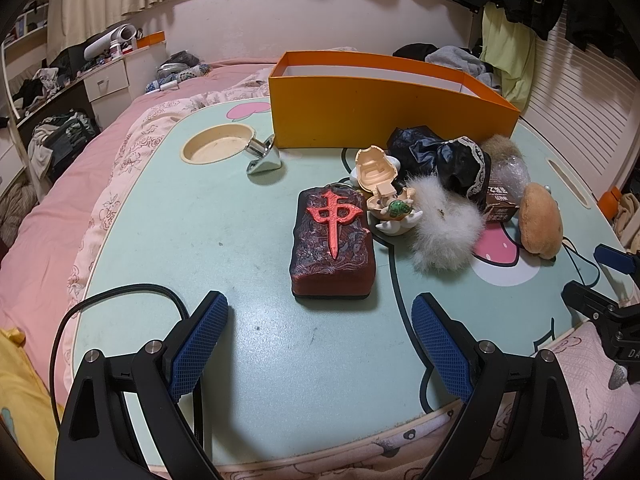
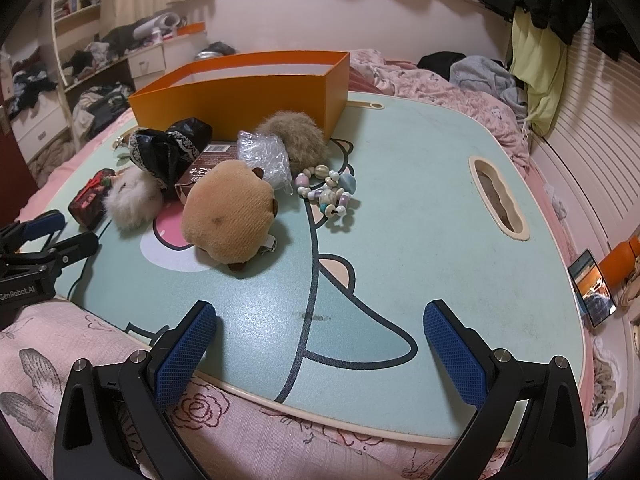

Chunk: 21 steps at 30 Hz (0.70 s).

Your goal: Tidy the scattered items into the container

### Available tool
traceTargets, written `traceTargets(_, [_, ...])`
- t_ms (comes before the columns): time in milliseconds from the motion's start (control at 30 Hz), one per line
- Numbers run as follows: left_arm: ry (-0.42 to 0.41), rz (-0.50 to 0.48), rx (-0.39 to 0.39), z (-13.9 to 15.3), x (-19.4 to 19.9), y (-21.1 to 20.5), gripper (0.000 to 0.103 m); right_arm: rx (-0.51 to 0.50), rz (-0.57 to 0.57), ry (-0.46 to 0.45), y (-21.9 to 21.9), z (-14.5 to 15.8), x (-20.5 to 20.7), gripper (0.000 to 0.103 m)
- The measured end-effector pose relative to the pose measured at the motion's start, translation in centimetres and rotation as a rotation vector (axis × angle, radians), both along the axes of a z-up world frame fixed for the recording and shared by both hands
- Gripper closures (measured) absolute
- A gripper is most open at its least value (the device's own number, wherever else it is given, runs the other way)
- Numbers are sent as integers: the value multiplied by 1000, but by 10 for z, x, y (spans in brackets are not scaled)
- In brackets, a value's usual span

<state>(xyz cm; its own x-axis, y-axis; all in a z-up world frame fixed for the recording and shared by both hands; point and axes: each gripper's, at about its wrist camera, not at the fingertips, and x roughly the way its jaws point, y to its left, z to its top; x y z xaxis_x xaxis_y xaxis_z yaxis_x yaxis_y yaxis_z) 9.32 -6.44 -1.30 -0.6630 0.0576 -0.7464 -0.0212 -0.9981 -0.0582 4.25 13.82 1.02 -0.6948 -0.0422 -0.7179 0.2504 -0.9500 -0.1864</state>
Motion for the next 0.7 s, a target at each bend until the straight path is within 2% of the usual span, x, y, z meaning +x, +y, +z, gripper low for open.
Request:
traceTargets(400, [6,-2,2,3,0,0,10,3,33,-4,-1,0,-2,0])
traceTargets(633, [38,2,81,8,5,-8,10,-10,36,13,1,-1,1,0])
traceTargets(700, [65,10,113,11,7,-13,13,-11,37,15,1,-1,1,0])
